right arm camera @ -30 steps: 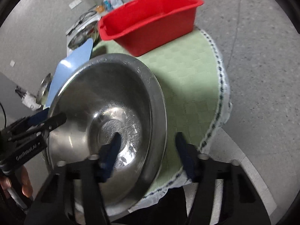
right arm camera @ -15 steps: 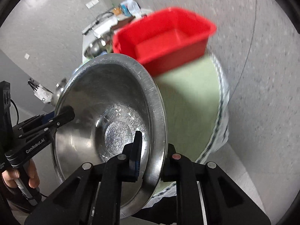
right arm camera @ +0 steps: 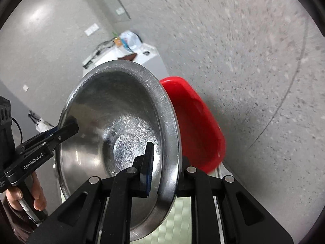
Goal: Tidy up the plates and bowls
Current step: 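Lower the large steel bowl into the red basin and open both grippers, then grasp the light-blue square plate edge with both grippers and lift it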
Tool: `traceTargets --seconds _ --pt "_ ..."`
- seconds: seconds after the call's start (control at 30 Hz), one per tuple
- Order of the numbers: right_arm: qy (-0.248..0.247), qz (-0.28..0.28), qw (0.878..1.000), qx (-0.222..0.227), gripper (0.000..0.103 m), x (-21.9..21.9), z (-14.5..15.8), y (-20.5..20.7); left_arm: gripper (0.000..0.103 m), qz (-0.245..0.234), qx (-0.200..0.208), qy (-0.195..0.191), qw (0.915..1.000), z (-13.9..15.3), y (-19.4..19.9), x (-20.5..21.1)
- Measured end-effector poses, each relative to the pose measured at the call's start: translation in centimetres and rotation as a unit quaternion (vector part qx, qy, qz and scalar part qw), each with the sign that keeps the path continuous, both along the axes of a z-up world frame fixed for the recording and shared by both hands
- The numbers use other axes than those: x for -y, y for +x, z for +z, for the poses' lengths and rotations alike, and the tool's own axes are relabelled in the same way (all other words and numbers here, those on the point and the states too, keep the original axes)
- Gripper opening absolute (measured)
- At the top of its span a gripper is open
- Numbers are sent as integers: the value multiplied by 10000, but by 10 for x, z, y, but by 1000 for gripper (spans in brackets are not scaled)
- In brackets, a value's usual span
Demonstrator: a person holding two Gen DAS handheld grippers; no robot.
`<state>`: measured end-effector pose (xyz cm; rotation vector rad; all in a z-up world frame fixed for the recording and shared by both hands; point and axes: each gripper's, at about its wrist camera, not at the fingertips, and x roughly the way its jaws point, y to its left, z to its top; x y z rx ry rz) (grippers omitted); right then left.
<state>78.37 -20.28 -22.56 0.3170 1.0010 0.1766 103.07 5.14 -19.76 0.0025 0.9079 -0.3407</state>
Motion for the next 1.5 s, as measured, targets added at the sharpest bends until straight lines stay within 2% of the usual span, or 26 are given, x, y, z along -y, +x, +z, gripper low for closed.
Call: traceTargets --seconds 0.1,0.2,0.4,0.57,0.67,0.7,0.73,0.77,0.8,0.83,0.87,0.9,1.03,1.07,1.1,1.13,1.2,1.33,1.43,1.5 --pt "1 -99 9994 -321 15 5 -25 28 21 4 -240 226 9995 -28 38 13" --pt "-19 -174 9982 -565 15 7 -46 39 21 -13 -449 400 9982 -50 57 20" --pt "-268 -221 9962 -796 18 5 -68 51 21 -57 -714 614 9955 -85 103 44" --pt "-702 -309 9945 -713 21 2 -73 54 21 -109 -961 519 9940 -98 111 57" --pt "-994 -359 9920 -687 23 -2 -76 55 25 -119 -978 486 9940 -97 106 60" --pt "-1022 -388 9918 -660 28 -3 -76 56 26 -130 -973 485 9940 -95 103 62" --pt "-1021 -389 9920 -633 34 -3 -76 56 29 -156 -974 479 9940 -96 104 63" --pt "-1012 -370 9922 -621 38 -5 -75 56 38 -187 -995 406 9940 -96 105 63" --pt "-974 -364 9927 -615 48 -7 -75 55 43 -230 -989 307 9944 -96 104 64" --pt "-940 -362 9933 -574 57 -9 -74 55 54 -240 -965 277 9947 -93 100 60" --pt "-948 -373 9932 -565 60 -11 -73 54 62 -203 -923 296 9951 -91 99 59" --pt "-951 -400 9931 -563 62 -12 -73 52 64 -196 -855 258 9958 -87 96 56" --pt "-899 -509 9933 -519 69 -18 -67 44 69 -331 -616 -21 9975 -67 79 34" --pt "-968 -521 9928 -481 73 -20 -65 41 72 -349 -526 -34 9980 -62 74 26" --pt "-1095 -543 9916 -430 83 -23 -62 40 73 -345 -443 -32 9984 -56 68 15" --pt "-1247 -597 9897 -364 86 -26 -59 38 74 -366 -402 -54 9985 -53 64 8" --pt "-1368 -702 9876 -302 86 -28 -56 36 77 -405 -318 -61 9987 -47 53 -12" --pt "-1533 -1076 9819 -269 86 -30 -48 21 81 -379 -162 167 9990 -40 34 -61" --pt "-1784 -1401 9738 -153 86 -44 -32 -4 85 -270 -157 153 9994 -40 21 -106" --pt "-1745 -1416 9744 -28 87 -58 -24 -23 87 -153 -199 264 9993 -46 14 -136"
